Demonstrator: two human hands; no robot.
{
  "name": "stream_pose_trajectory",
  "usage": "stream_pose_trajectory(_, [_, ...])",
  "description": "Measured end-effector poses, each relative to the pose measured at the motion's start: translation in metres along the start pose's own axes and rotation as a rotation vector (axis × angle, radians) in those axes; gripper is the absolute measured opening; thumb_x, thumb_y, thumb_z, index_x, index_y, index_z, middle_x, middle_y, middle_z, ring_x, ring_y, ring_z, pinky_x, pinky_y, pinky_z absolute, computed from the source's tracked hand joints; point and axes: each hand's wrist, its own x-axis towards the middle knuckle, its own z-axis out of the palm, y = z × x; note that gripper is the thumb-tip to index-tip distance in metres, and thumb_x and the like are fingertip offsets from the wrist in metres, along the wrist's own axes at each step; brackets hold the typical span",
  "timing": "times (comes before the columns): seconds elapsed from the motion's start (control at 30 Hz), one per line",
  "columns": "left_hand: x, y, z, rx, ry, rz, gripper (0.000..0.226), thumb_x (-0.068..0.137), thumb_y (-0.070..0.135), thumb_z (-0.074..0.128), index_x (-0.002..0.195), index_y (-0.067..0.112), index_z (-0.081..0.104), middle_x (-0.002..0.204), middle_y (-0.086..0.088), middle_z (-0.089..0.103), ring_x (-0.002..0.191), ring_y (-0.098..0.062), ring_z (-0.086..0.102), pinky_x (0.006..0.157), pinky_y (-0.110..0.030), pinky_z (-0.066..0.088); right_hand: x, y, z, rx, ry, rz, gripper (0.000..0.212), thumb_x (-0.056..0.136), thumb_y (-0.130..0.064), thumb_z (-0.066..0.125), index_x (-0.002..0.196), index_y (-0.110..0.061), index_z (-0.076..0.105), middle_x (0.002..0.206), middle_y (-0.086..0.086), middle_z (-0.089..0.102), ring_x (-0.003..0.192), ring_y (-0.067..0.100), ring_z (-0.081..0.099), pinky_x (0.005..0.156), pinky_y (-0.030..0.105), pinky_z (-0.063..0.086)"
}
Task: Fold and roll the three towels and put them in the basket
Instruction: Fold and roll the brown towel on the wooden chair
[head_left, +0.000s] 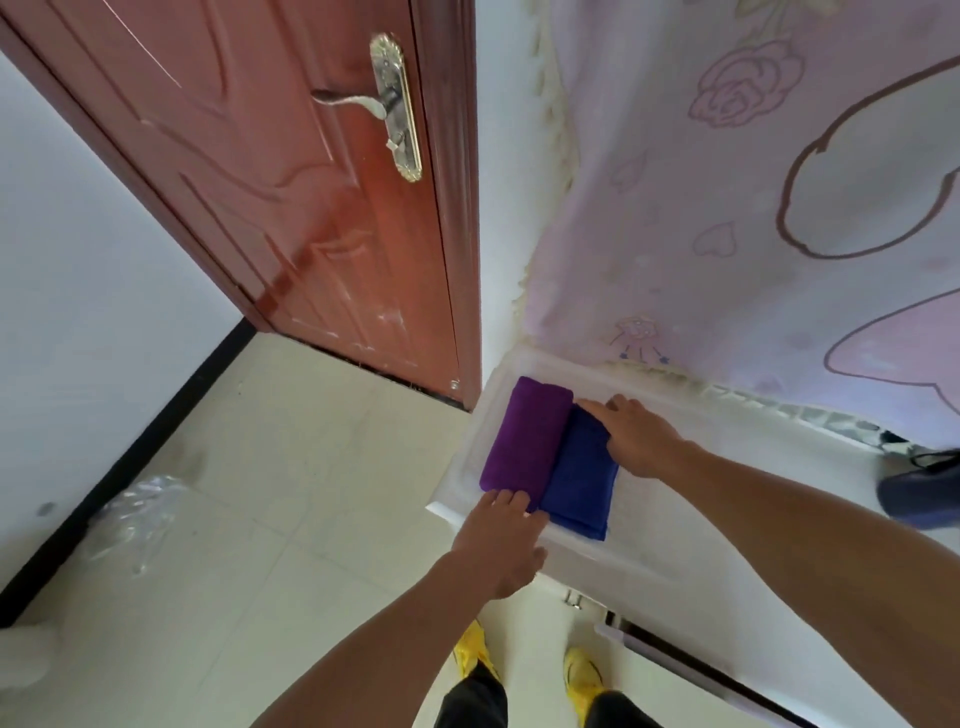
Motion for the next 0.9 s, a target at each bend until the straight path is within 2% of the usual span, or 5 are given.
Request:
stream_pose_trajectory(0.17, [-0.045, 0.011, 0.003, -0.109, 0.235, -0.251, 0.042, 0.1, 0.035, 0.035, 0.139, 0.022, 0.043, 0.147, -0.002, 0.038, 0.133, -0.021, 0.037, 0.11, -0.033, 0.029, -0.013, -0.011, -0.019, 0.035, 0.204, -0.111, 0.055, 0.093, -0.012, 0.044, 0.145, -0.025, 0.032, 0.131, 0.01, 0.048, 0.115, 0.027, 0.048, 0.088, 0.04, 0.047])
stream_pose_trajectory(0.23, [-0.071, 0.017, 0.009, -0.178, 0.24, -0.4, 0.04, 0.099, 0.035, 0.035, 0.137, 0.023, 0.044, 0.14, 0.002, 0.044, 0.128, -0.017, 0.042, 0.106, -0.031, 0.034, -0.021, -0.029, -0.025, 0.014, 0.275, -0.253, 0.05, 0.095, -0.015, 0.046, 0.143, -0.021, 0.039, 0.129, 0.009, 0.053, 0.113, 0.027, 0.054, 0.088, 0.04, 0.049])
stream_pose_trajectory(0.33, [-0.115, 0.026, 0.02, -0.326, 0.23, -0.611, 0.037, 0.098, 0.035, 0.039, 0.132, 0.025, 0.049, 0.13, 0.004, 0.054, 0.121, -0.017, 0.05, 0.1, -0.032, 0.04, -0.037, -0.07, -0.027, -0.034, 0.315, -0.434, 0.036, 0.096, -0.019, 0.045, 0.131, -0.02, 0.052, 0.116, 0.003, 0.062, 0.096, 0.022, 0.06, 0.073, 0.035, 0.051])
stream_pose_trajectory(0.7, [-0.413, 0.111, 0.109, -0.462, 0.357, -1.387, 0.032, 0.095, 0.034, 0.047, 0.125, 0.026, 0.056, 0.118, 0.0, 0.064, 0.109, -0.022, 0.059, 0.087, -0.032, 0.045, -0.209, -0.336, 0.075, -0.29, 0.067, -1.237, 0.037, 0.094, -0.018, 0.042, 0.129, -0.021, 0.053, 0.122, 0.007, 0.059, 0.103, 0.029, 0.06, 0.082, 0.033, 0.045])
stream_pose_trajectory(0.9, [-0.573, 0.217, 0.19, -0.559, 0.437, -1.717, 0.031, 0.094, 0.035, 0.048, 0.122, 0.025, 0.057, 0.115, -0.001, 0.065, 0.106, -0.023, 0.06, 0.086, -0.032, 0.046, -0.357, -0.46, 0.162, -0.443, 0.027, -1.549, 0.035, 0.092, -0.019, 0.039, 0.124, -0.021, 0.054, 0.117, 0.009, 0.06, 0.099, 0.03, 0.059, 0.079, 0.035, 0.046])
